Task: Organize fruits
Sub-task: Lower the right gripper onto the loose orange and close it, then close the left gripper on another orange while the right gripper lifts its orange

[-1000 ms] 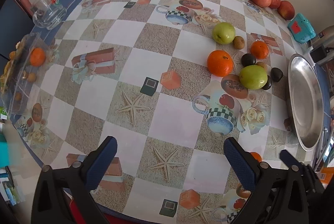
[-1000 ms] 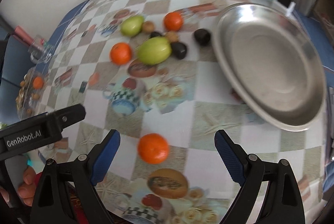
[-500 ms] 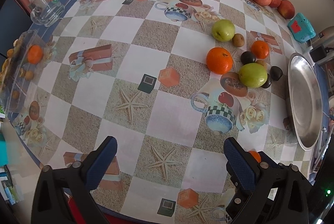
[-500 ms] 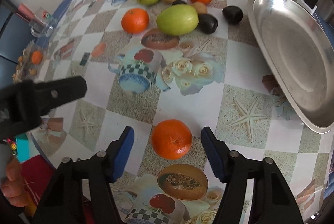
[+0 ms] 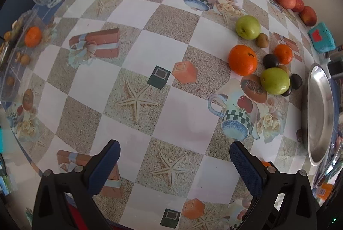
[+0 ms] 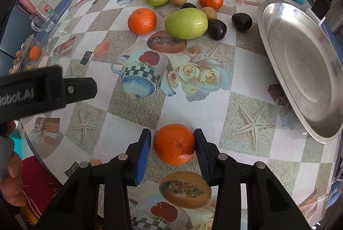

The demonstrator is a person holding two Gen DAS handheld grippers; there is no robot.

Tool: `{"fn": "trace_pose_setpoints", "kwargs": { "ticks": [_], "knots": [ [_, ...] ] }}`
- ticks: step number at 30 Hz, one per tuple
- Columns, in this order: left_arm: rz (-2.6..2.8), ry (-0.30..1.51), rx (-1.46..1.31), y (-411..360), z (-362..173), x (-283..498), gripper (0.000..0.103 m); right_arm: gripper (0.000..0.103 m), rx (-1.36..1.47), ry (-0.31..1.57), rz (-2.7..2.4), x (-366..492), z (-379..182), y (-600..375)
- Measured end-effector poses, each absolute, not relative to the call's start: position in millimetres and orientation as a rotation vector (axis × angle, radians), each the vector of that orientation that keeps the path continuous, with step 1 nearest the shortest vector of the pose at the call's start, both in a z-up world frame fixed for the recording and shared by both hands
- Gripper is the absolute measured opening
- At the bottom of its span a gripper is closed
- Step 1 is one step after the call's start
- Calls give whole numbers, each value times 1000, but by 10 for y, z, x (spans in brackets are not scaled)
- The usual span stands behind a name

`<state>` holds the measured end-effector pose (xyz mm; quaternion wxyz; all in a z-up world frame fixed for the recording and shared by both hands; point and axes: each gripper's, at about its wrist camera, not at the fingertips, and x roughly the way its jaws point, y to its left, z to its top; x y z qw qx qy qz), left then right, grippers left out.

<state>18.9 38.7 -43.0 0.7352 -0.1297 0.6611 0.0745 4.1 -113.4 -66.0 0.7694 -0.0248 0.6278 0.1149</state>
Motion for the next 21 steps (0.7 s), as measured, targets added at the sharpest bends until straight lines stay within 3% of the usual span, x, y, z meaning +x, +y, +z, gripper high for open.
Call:
{"fn": "trace_pose_setpoints", "kwargs": {
  "ticks": [21],
  "knots": [
    [0, 1270, -416, 449, -314, 674, 103, 38, 55, 1222, 177, 228, -333, -1458]
  ]
}}
